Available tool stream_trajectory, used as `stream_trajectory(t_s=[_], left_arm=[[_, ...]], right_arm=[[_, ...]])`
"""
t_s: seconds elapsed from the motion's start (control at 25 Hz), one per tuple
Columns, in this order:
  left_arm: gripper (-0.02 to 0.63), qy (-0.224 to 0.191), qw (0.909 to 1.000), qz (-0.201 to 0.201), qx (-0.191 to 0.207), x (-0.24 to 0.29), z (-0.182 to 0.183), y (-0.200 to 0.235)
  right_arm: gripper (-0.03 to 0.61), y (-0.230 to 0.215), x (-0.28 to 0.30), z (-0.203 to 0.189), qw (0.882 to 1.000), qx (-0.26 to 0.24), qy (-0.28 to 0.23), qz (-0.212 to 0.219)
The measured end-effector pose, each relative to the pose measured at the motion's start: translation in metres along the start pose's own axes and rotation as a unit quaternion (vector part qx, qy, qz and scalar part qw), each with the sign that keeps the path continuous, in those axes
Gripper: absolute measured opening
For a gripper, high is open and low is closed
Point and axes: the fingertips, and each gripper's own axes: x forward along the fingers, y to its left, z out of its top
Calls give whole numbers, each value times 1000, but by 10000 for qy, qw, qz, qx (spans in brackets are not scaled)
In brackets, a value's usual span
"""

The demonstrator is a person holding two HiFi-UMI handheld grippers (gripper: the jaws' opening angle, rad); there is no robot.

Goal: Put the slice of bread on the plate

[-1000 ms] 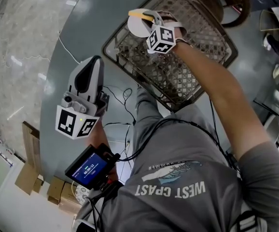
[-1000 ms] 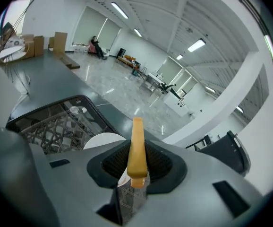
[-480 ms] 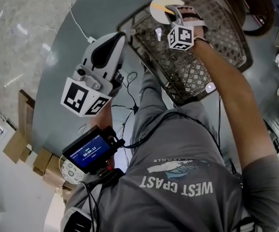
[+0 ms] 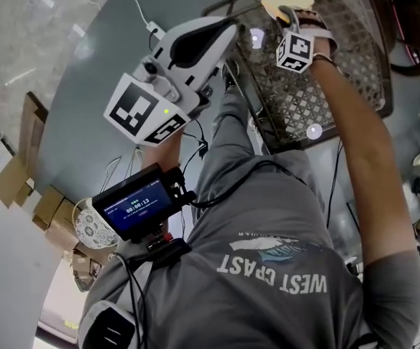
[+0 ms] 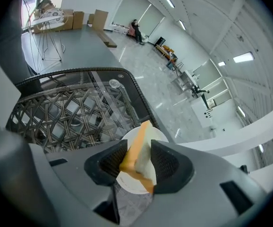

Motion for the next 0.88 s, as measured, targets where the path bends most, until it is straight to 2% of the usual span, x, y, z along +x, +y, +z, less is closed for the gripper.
stream_trajectory(t_s=[0.08, 0.24, 0.32, 0.44, 0.56, 0.64, 0.72, 0.76, 0.84, 0.88], left_arm=[[8, 21, 10000, 42, -18, -3, -7, 10], [8, -1, 10000, 3, -26, 4, 14, -15], [8, 3, 10000, -19, -8, 6, 17, -20], [8, 0, 10000, -62, 54, 3, 16, -27], [8, -20, 9999, -100, 113, 0, 20, -39], [8, -30, 9998, -104, 152, 0, 15, -28], [8, -48, 9997, -106, 214, 2, 8, -7], [8, -65, 9996, -113, 262, 3, 7, 0], [8, -117, 9990, -156, 392, 6, 15, -5], [8, -146, 9986, -190, 469, 6, 23, -16]], right_arm=[[154, 6, 15, 2, 9998, 54, 44, 210], [194, 6, -13, -15, 9969, 253, 205, 712], [209, 10, -15, -19, 9935, 427, 313, 1011], [267, 16, -19, -20, 9867, 779, 387, 1375], [267, 10, -38, -12, 9823, 1188, 121, 1444], [265, 0, -35, 8, 9726, 1785, -335, 1449], [264, -17, -31, 31, 9496, 2613, -928, 1465], [251, -27, -38, 42, 9307, 3085, -1279, 1489], [5, -53, -80, 60, 8832, 3968, -2046, 1438], [5, -66, -112, 66, 8590, 4298, -2426, 1364]])
